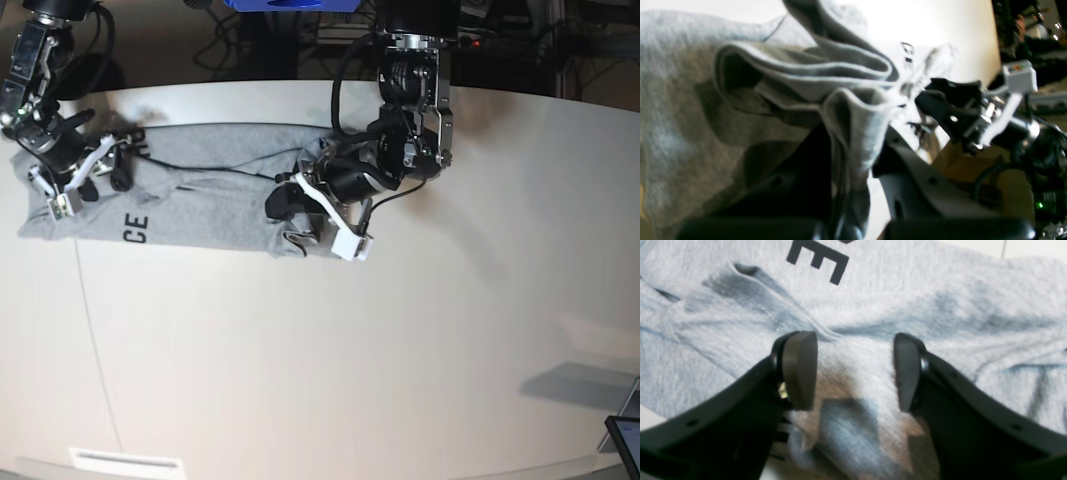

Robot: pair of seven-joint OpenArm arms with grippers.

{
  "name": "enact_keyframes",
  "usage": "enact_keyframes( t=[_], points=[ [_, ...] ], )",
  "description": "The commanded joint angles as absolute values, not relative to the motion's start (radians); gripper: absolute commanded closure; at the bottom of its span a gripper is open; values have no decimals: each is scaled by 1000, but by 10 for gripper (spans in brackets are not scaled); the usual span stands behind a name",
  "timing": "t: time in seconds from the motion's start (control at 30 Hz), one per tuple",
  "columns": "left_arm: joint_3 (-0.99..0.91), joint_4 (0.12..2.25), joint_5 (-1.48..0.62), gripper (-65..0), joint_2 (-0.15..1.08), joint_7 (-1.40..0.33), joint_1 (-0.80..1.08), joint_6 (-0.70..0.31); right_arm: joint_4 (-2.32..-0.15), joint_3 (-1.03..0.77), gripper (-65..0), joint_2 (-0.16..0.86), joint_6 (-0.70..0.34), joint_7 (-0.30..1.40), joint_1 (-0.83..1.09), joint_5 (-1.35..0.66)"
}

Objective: Fold the T-shirt properly
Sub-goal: 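Carry the held strip end with the left gripper toward the right gripper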

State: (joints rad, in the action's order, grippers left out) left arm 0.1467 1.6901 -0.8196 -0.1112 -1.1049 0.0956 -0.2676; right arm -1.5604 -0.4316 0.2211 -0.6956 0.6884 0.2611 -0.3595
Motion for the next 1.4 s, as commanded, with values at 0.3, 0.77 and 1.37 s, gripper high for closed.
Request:
enact_keyframes(
  t=[0.3,0.77,1.37],
  points=[
    [283,1620,-843,0,-116,-1087,-13,-277,-1549,-427,-344,225,-698,783,282,-311],
    [328,1613,-845,0,-119,-1089,-27,-277,-1549,-427,-344,228,-698,783,282,-311],
    [415,1623,-848,-279,-154,-1086,-107,-584,-1549,-427,-344,225,-698,783,282,-311]
  ],
)
